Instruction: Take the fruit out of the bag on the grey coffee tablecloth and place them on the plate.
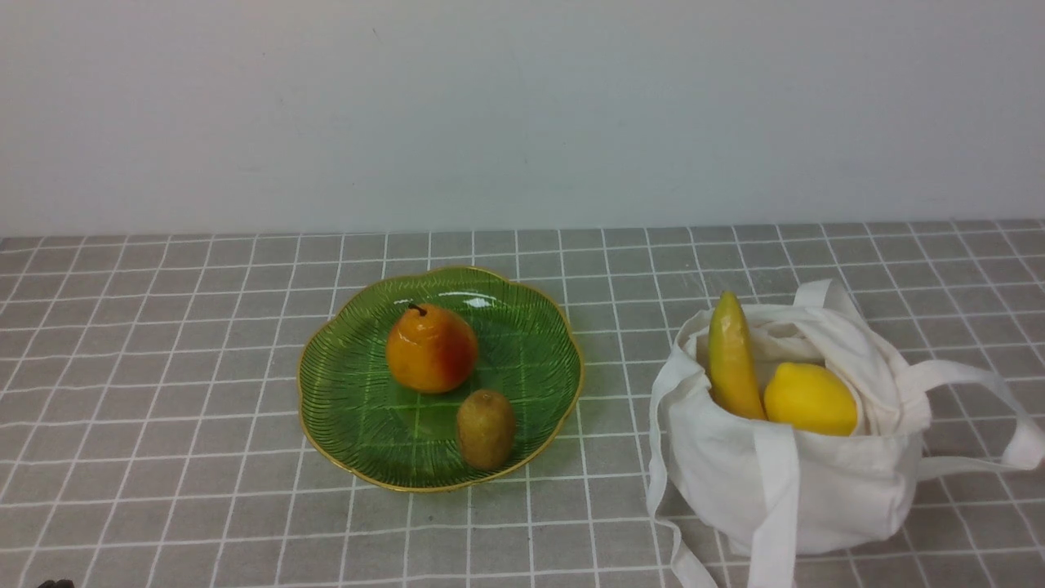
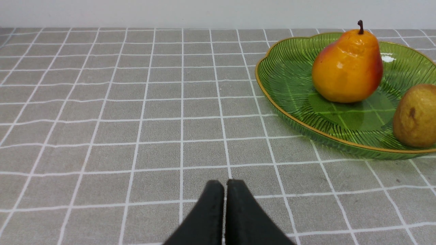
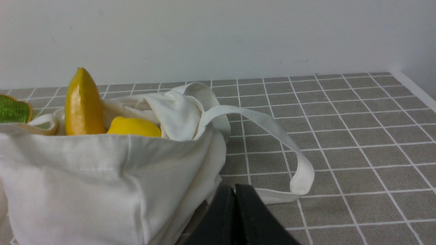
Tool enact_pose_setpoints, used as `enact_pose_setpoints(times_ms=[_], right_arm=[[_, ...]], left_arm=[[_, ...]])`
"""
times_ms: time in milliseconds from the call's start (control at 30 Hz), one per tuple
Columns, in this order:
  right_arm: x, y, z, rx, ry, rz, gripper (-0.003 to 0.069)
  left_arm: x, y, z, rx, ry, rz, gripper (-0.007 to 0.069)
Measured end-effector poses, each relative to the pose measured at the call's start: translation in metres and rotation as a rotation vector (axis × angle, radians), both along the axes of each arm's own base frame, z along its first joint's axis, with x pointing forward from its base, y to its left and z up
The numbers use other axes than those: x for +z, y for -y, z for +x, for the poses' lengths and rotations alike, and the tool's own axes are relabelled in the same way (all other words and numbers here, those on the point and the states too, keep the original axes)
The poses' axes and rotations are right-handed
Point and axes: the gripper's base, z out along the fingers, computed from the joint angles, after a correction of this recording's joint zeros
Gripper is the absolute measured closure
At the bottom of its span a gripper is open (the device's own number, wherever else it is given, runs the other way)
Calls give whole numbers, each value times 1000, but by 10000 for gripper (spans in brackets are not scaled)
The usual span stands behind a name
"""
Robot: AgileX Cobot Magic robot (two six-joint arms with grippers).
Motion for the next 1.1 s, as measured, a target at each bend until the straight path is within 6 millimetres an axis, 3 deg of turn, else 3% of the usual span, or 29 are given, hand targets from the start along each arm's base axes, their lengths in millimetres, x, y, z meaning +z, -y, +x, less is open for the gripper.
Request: enact_pose_setpoints(times_ms=[1100], right_arm=[[0,-3,0,29,-5,11,671]], left_arm=[[0,0,0,0,0,0,632]])
